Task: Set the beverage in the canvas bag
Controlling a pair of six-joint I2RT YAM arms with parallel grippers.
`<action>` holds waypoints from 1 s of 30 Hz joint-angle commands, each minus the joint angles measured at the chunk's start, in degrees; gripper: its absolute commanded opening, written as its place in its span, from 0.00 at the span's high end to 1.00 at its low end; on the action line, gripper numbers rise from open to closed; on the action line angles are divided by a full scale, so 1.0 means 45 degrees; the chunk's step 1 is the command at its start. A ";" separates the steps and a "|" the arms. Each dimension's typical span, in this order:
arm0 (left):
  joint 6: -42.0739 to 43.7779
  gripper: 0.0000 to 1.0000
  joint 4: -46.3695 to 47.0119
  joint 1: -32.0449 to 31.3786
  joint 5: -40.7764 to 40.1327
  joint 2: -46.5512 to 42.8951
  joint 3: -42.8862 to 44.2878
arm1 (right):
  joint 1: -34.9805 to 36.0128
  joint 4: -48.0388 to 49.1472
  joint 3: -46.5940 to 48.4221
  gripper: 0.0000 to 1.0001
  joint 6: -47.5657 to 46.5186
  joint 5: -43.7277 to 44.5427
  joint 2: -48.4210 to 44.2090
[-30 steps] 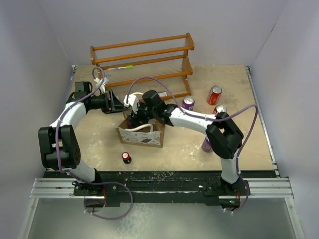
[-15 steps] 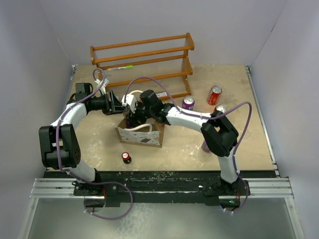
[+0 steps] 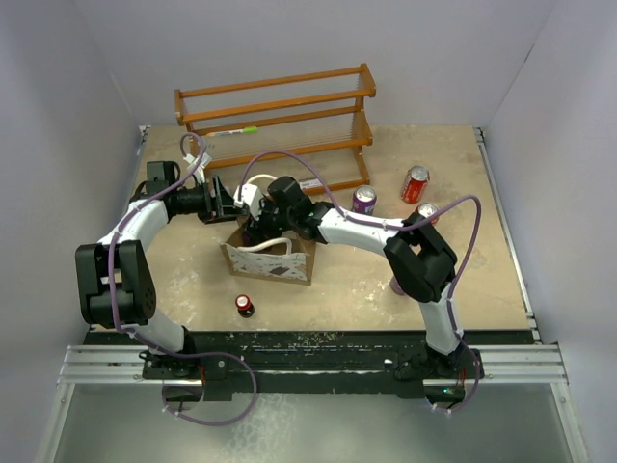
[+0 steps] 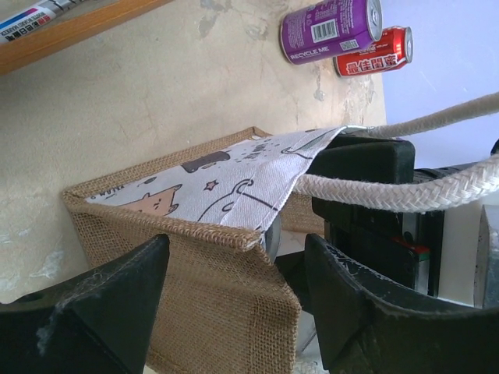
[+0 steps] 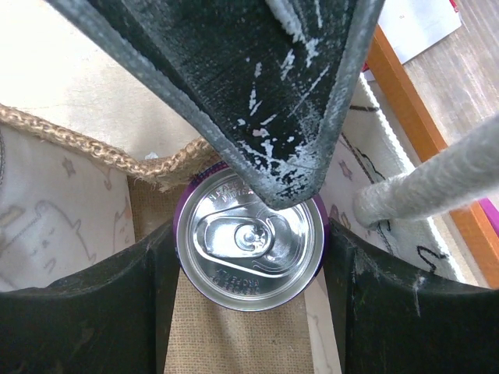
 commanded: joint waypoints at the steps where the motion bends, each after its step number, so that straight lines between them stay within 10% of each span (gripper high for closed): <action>1: 0.0048 0.26 0.0293 -0.0059 -0.0054 -0.0275 -0.0045 | 0.0042 0.1140 0.0893 0.61 0.0136 0.0340 -0.0254; 12: 0.0105 0.25 0.0288 -0.0059 -0.0169 -0.0555 -0.0047 | 0.0042 0.0241 0.1413 0.24 0.0197 0.0499 -0.0419; 30: 0.0136 0.25 0.0205 -0.0059 -0.0161 -0.0913 -0.0003 | 0.0042 -0.0587 0.1111 0.19 -0.0236 0.0206 -0.1580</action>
